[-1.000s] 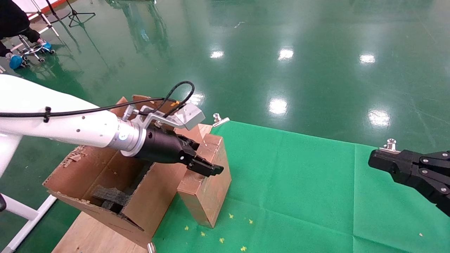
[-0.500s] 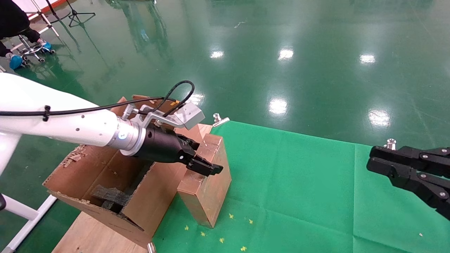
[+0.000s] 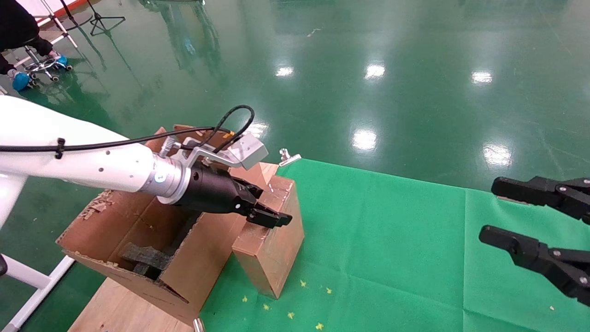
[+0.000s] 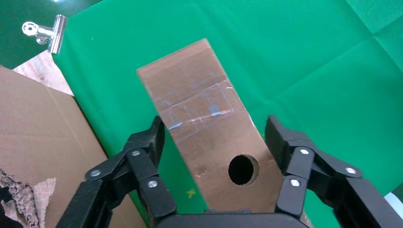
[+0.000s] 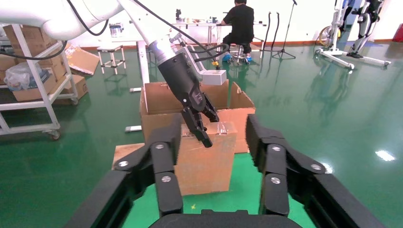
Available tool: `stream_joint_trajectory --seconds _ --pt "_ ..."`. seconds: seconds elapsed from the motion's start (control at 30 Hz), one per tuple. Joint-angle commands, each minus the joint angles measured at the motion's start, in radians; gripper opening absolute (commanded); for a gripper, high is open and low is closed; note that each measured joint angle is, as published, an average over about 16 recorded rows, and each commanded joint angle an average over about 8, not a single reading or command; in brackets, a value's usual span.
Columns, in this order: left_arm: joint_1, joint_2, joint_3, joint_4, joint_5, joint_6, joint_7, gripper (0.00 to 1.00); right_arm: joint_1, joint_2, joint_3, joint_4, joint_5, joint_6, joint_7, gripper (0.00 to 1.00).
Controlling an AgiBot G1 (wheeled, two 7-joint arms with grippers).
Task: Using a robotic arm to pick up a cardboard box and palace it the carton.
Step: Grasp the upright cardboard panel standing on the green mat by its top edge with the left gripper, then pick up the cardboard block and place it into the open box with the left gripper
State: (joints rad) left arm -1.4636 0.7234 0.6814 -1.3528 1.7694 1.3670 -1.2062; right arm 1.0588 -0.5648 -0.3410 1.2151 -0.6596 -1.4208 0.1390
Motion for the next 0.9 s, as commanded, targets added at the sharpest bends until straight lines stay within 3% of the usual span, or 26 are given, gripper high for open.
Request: stream_joint_trajectory --seconds 0.03,0.47,0.7,0.9 --pt "0.000 0.000 0.000 -0.001 0.000 0.000 -0.001 0.00 0.000 0.000 0.000 0.000 0.000 0.000 0.000 1.00" --pt "-0.043 -0.009 -0.019 0.025 -0.032 0.013 0.080 0.00 0.000 0.000 0.000 0.000 0.000 0.000 0.000 1.00" --pt "-0.130 -0.062 -0.100 0.059 -0.114 -0.006 0.204 0.00 0.000 0.000 0.000 0.000 0.000 0.000 0.000 1.00" --pt "-0.254 -0.126 -0.162 0.142 -0.115 -0.019 0.337 0.00 0.000 0.000 0.000 0.000 0.000 0.000 0.000 1.00"
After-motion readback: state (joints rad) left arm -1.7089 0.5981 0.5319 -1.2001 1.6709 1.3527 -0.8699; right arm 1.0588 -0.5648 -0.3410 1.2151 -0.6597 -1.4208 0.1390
